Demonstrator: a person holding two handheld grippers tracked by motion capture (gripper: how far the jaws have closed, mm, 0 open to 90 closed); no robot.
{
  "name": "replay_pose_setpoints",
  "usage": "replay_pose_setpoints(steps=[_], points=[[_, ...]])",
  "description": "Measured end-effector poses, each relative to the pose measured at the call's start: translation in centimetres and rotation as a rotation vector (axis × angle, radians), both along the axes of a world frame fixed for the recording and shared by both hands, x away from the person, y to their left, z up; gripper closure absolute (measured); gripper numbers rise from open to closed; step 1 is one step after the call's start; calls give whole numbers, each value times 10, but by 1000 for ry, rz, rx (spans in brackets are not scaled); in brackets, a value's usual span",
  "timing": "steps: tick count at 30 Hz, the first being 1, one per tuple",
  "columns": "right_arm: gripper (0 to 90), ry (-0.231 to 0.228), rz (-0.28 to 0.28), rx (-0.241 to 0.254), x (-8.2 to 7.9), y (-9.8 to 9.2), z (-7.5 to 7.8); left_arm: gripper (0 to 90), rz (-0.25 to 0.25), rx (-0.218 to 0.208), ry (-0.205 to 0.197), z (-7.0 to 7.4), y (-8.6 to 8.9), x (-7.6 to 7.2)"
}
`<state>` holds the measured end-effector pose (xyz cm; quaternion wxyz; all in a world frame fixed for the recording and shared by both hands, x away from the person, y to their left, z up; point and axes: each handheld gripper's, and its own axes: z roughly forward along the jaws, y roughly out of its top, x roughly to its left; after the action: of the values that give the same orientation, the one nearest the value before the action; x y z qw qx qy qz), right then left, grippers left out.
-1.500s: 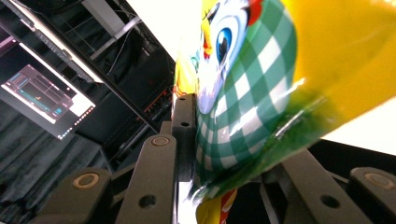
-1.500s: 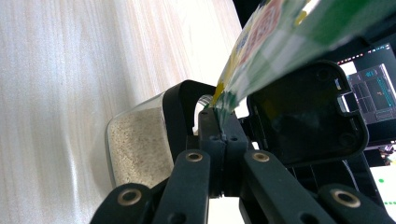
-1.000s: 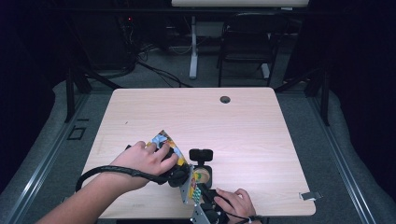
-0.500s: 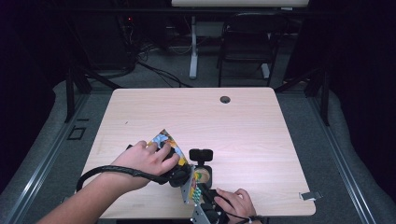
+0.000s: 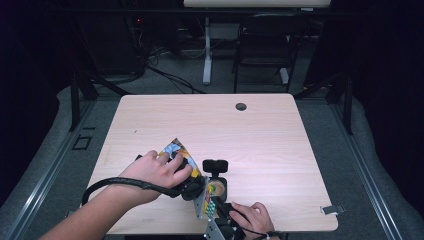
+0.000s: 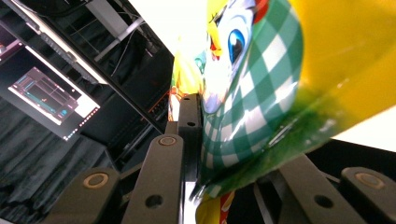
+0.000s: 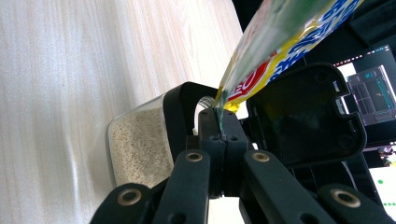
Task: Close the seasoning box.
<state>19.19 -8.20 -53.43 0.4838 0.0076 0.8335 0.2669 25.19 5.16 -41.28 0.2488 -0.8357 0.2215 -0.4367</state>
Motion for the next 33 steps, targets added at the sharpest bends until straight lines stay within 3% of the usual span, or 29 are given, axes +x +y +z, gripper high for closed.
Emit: replay_pose_setpoints(steps=[1, 7, 11, 25, 33], points=[[900, -1, 5, 18, 0, 0, -2, 775, 6, 2, 6, 0, 0, 0], [900, 2, 1, 1, -1, 0, 1, 774, 7, -14, 12, 1, 1, 0], [900, -6, -7, 0, -1, -1, 3, 774, 20, -56, 27, 1, 5, 3], [900, 4, -2, 10, 0, 0, 1, 774, 35, -110, 59, -4, 17, 6], [900, -1, 4, 24, 0, 0, 0, 774, 53, -173, 75, -9, 27, 8]])
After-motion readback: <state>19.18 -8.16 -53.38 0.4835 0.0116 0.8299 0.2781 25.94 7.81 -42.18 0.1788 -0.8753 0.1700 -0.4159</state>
